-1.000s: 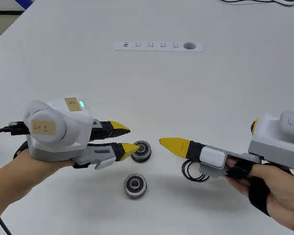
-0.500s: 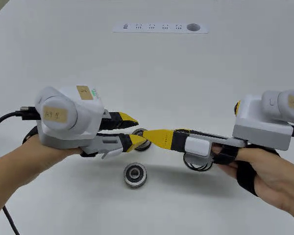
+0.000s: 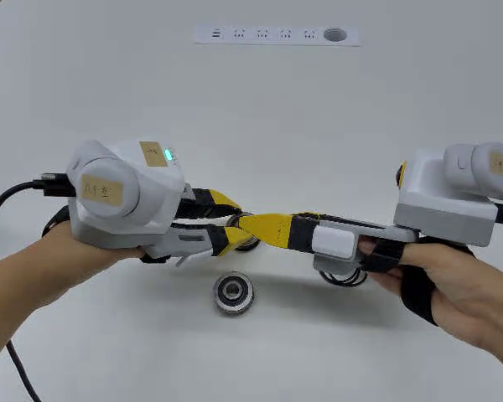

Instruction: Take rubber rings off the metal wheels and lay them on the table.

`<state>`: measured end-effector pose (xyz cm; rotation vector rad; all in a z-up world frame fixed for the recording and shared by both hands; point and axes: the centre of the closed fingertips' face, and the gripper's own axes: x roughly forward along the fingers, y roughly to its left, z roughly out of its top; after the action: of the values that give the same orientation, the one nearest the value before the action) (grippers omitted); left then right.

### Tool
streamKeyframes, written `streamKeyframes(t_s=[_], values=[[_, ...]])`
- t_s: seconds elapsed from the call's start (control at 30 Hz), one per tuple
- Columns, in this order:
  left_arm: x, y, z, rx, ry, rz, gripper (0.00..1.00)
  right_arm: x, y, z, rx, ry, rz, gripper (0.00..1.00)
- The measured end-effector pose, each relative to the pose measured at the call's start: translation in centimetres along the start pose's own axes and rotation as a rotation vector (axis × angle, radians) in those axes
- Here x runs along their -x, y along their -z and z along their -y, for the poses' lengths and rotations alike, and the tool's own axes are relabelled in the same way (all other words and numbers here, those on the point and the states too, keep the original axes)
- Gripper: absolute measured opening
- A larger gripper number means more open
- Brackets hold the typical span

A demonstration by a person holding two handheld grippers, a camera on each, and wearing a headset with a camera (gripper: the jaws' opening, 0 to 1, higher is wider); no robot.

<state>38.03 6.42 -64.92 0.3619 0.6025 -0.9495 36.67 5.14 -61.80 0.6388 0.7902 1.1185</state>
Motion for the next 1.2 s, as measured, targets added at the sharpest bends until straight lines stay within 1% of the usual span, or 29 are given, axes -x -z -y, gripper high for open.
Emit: streamKeyframes(t_s=[0.3,0.47,0.6,0.87,0.9,0.93,1.0,1.13,1.2], values=[[-0.1,0.0,0.1,0.002,0.009,0.002,0.17,-0.4,0.2,-0.2,-0.008,-0.008,-0.005,0.67],[-0.1,0.1,0.2,-0.024,0.016,-0.003,0.15,-0.7,0.2,-0.3,-0.015,-0.012,-0.003,0.67],[0.0,0.2,0.3,-0.017,0.017,-0.001,0.14,-1.1,0.4,-0.2,-0.022,-0.011,-0.01,0.67],[0.0,0.2,0.3,-0.023,0.022,0.0,0.14,-1.8,0.6,-0.1,-0.028,-0.014,-0.021,0.67],[0.0,0.2,0.3,-0.04,0.02,-0.003,0.14,-1.9,0.6,0.0,-0.029,-0.012,-0.022,0.67],[0.0,0.3,0.4,-0.072,0.016,-0.008,0.13,-2.0,0.6,0.0,-0.033,-0.014,-0.021,0.67],[0.0,0.3,0.3,-0.056,0.018,-0.01,0.13,-2.3,0.5,-0.1,-0.036,-0.017,-0.02,0.67],[0.0,0.3,0.3,-0.062,0.027,-0.015,0.13,-2.8,0.6,0.1,-0.04,-0.015,-0.031,0.67],[0.0,0.3,0.3,-0.062,0.029,-0.019,0.13,-2.8,0.6,0.0,-0.045,-0.022,-0.033,0.66]])
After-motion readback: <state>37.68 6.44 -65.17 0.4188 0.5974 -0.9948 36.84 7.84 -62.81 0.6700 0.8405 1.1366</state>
